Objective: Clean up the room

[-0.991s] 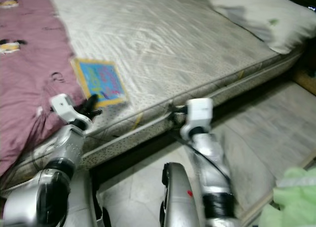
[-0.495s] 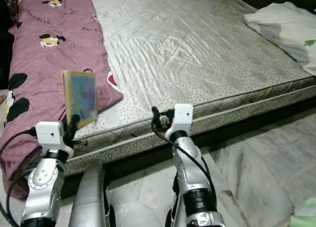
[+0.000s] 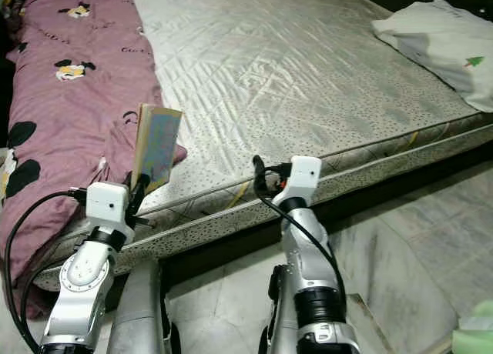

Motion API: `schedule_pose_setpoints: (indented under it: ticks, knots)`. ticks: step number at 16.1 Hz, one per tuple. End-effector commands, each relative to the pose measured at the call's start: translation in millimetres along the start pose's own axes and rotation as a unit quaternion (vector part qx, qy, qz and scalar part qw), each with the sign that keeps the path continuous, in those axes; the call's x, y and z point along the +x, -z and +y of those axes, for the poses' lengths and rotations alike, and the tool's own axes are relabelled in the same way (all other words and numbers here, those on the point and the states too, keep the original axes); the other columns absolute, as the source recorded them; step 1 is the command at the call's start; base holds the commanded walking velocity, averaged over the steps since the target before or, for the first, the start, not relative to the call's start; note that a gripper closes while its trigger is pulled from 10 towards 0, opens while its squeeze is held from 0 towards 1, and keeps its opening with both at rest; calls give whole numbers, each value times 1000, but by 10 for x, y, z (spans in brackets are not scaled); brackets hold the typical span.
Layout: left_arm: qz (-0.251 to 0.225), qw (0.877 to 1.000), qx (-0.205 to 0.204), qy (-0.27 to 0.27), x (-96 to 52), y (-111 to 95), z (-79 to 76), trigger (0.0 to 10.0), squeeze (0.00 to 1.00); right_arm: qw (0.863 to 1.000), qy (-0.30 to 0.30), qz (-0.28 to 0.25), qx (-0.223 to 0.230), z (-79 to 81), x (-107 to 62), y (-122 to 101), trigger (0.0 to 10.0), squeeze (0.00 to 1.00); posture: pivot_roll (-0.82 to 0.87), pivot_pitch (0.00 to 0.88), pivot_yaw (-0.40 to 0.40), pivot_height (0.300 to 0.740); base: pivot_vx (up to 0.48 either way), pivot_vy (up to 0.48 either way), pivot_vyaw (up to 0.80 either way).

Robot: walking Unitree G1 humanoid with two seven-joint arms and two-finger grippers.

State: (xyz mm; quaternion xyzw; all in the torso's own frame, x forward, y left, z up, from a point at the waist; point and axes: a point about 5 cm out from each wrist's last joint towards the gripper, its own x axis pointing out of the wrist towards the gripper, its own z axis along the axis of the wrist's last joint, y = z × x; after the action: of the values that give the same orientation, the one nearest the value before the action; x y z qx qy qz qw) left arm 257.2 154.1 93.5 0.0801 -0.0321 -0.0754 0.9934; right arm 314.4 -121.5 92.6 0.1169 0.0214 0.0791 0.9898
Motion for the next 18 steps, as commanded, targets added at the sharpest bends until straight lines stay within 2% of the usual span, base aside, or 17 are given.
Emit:
schedule_pose_setpoints:
  ticks: [1,5,13,18]
  knots:
    - [-9,1000,11,-4,6,-48,13,10000,0,1000,-7,-8,2,19,40,-50,10000,0,130,0,-21,612,0,0,0]
    - [-3,1000,28,-2,6,-13,-1,10000,0,1000,-7,-7,0,12,31,-30,10000,0,124,0,-17,657,0,0,0]
    - [-22,1000,16,11,84,-52,-65,10000,0,1000,-1,-6,-13,-19,28,-24,10000,0,114,0,-17,740,0,0,0]
    - [3,999,15,33,120,1,-124,10000,0,1000,-3,-1,-18,-10,2,7,10000,0,108,0,-29,740,0,0,0]
